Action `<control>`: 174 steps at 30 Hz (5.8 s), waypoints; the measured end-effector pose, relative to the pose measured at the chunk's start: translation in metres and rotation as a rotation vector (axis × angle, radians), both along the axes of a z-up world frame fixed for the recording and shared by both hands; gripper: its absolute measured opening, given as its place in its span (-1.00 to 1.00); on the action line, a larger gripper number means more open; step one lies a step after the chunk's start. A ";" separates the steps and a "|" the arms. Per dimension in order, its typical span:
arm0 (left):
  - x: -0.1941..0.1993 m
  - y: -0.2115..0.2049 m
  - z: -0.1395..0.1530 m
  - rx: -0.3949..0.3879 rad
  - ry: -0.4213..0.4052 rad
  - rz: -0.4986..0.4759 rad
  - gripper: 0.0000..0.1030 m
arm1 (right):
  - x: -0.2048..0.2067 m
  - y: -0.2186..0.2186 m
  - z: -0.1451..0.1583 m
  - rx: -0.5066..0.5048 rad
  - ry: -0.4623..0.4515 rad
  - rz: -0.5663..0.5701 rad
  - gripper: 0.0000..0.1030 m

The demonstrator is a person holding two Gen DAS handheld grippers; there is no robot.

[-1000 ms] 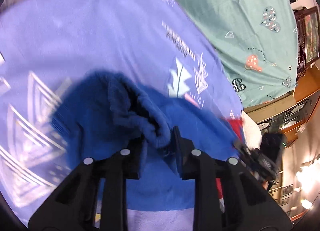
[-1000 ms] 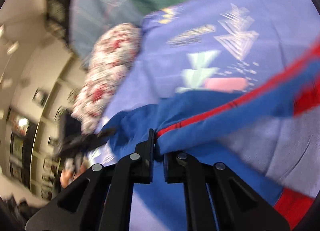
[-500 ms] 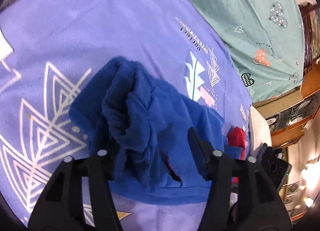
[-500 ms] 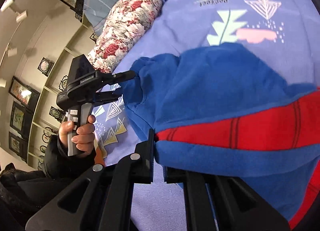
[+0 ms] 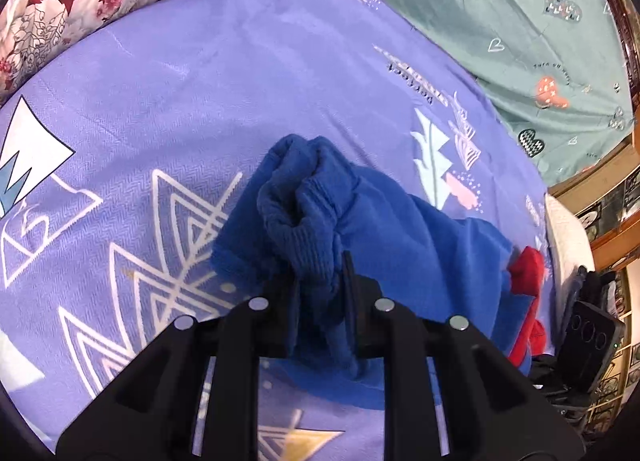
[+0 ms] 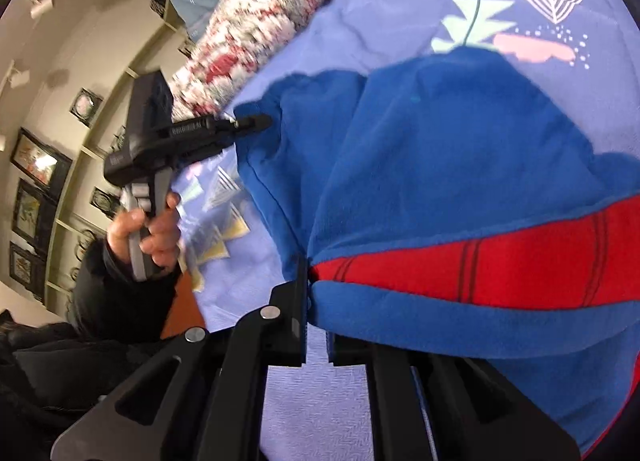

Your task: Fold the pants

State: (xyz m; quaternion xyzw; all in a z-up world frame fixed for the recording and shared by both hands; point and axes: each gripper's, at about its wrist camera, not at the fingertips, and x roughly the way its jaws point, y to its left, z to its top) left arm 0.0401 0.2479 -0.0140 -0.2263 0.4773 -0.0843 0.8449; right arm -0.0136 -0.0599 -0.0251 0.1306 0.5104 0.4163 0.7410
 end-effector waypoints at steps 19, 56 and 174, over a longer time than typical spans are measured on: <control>-0.069 -0.007 0.048 0.095 -0.053 -0.070 0.18 | -0.028 -0.112 0.052 -0.002 -0.154 -0.215 0.34; -0.037 -0.087 -0.015 0.000 -0.038 -0.231 0.40 | -0.100 -0.330 -0.002 -0.180 0.143 -0.930 -0.47; -0.059 -0.114 0.002 0.160 -0.160 -0.242 0.86 | -0.112 -0.272 0.023 -0.087 -0.109 -0.972 -0.80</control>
